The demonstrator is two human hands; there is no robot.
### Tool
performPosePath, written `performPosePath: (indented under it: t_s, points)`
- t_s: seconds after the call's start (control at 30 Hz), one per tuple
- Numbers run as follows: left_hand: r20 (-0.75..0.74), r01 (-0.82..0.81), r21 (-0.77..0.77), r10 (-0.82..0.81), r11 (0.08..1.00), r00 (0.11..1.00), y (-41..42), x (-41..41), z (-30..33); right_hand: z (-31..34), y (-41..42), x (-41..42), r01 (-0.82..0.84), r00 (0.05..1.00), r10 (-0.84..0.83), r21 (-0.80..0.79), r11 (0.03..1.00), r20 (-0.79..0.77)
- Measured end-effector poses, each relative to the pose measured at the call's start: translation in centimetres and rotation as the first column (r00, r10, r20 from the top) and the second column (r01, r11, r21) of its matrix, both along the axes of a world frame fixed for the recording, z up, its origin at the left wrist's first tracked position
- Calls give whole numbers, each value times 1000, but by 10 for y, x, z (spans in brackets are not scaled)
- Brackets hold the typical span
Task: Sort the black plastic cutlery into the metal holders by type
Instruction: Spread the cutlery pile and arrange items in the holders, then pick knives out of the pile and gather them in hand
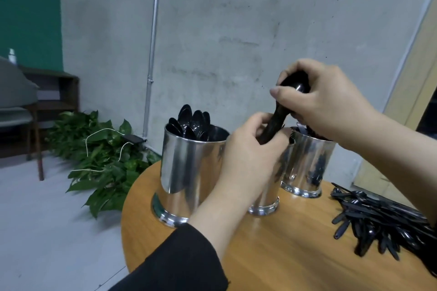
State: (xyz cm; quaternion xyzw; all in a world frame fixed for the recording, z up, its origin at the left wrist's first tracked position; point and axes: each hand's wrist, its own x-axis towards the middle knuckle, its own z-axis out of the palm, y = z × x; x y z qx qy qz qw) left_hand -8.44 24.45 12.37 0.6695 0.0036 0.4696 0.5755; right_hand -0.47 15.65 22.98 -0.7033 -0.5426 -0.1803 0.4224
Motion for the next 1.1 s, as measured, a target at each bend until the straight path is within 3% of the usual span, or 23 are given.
performPosePath:
  t_s: [0.13,0.3,0.47,0.63,0.7,0.83,0.93,1.03,1.1]
  points:
    - [12,-138,69,138,988,990,28,-28,7,9,30,-9,-24,999,29,106,994,-44]
    - [67,-439,144,434,887,898,75,-62,2,15,71,-7,52,999,-52,168,984,-4]
    - [-71,-502,268,537,822,841,98,-70,-11,-10,117,-5,168,983,-153,-153,974,102]
    - [4,-538,319,566,780,824,103,-66,-16,-36,133,-6,205,972,-146,-359,910,183]
    - [82,-578,328,587,747,805,100,-63,-17,-38,127,-4,187,976,-138,-319,929,170]
    - [253,-658,289,608,695,753,81,-59,-13,-39,89,13,224,962,-216,-26,974,169]
    - [294,-583,283,509,762,809,51,-51,-7,-66,26,24,282,953,-286,49,958,103]
    - [185,-392,373,346,841,920,9,-32,-9,-120,-56,26,375,925,-368,-89,923,91]
    - [68,-244,474,241,846,968,-25,-13,-15,-156,-118,30,441,898,-428,-196,876,107]
